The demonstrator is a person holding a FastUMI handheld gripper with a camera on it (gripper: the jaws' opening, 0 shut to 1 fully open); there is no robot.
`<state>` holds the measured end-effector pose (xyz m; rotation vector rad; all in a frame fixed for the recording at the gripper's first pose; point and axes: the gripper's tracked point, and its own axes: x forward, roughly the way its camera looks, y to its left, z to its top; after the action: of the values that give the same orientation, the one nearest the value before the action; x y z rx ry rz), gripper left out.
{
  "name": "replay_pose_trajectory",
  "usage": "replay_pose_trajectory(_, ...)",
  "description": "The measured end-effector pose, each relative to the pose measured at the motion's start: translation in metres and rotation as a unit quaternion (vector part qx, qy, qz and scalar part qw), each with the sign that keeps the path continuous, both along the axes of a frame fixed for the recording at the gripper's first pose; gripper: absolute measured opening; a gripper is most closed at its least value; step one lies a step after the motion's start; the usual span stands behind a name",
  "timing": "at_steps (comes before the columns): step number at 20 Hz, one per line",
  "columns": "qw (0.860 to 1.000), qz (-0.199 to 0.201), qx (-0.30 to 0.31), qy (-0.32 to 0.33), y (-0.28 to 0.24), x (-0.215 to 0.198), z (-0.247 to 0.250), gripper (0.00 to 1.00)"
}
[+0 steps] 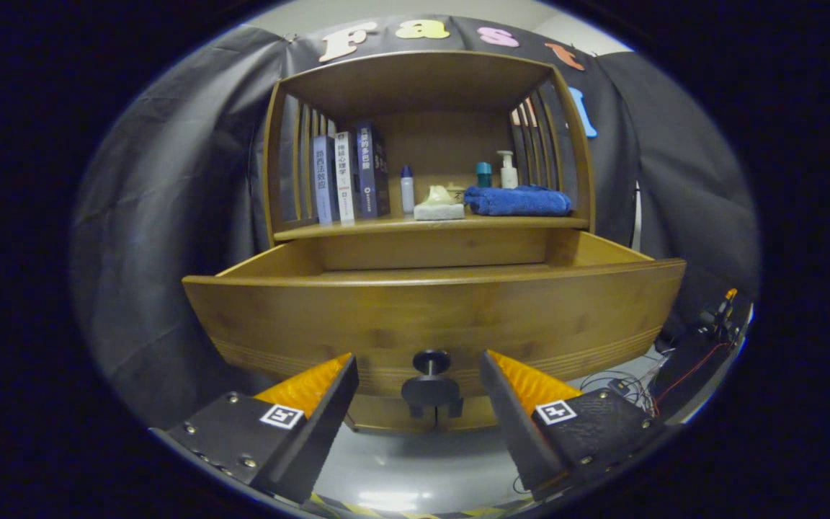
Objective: Pull open the drawer, take out the items inside it, and place them on the countertop above the cabinet.
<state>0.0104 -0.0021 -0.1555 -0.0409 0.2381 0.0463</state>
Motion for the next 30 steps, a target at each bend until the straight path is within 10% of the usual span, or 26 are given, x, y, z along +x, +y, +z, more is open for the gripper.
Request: replay_pose_trajectory(30, 0.99, -0.031, -0.015, -0.14, 0.02, 0.156, -0.006, 1.0)
